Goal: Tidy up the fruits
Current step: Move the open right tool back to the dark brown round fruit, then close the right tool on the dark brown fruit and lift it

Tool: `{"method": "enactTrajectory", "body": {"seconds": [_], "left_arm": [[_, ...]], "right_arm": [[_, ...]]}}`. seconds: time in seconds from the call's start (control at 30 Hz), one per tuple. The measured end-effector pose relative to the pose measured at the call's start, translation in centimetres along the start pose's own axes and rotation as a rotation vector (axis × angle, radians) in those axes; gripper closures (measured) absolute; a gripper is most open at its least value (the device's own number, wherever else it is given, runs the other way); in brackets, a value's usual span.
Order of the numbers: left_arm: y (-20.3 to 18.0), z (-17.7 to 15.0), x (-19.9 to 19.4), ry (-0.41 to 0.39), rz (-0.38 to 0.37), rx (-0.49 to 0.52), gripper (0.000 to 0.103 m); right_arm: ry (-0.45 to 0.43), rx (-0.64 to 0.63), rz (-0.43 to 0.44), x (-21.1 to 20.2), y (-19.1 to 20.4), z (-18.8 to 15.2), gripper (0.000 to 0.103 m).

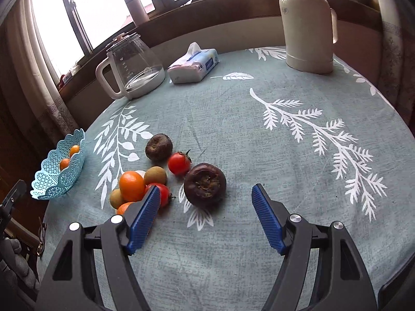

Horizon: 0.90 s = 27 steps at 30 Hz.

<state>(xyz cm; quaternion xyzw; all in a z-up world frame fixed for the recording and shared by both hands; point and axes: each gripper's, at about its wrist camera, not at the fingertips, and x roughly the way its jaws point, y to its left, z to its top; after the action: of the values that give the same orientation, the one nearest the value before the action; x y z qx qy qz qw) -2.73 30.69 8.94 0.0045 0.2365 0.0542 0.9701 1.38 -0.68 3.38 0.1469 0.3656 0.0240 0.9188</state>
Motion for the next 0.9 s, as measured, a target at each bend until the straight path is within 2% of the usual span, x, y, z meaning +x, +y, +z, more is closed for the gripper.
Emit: {"method": "enactTrajectory", "body": {"seconds": [0.13, 0.37, 0.77, 0.9], "left_arm": [[-0.7, -0.2, 0.2, 0.012, -0.023, 0.010, 0.003], [-1.3, -0.5, 0.5, 0.025, -0.037, 0.021, 0.003], [-2.1, -0.6, 1.1, 0.042, -0.050, 0.035, 0.003], [-2.7, -0.5, 1.2, 0.046, -0.059, 0.048, 0.003]], "right_arm": [[0.042, -0.056, 0.006, 1.1, 0.4, 0.2, 0.031], [0.100, -0.093, 0.029, 3.1, 1.0, 0.6, 0.048], [0.120, -0.097, 0.030, 4.6, 0.8, 1.0, 0.052], [0.111, -0.093, 0.026, 4.4, 0.7, 0.9, 0.060]]}}
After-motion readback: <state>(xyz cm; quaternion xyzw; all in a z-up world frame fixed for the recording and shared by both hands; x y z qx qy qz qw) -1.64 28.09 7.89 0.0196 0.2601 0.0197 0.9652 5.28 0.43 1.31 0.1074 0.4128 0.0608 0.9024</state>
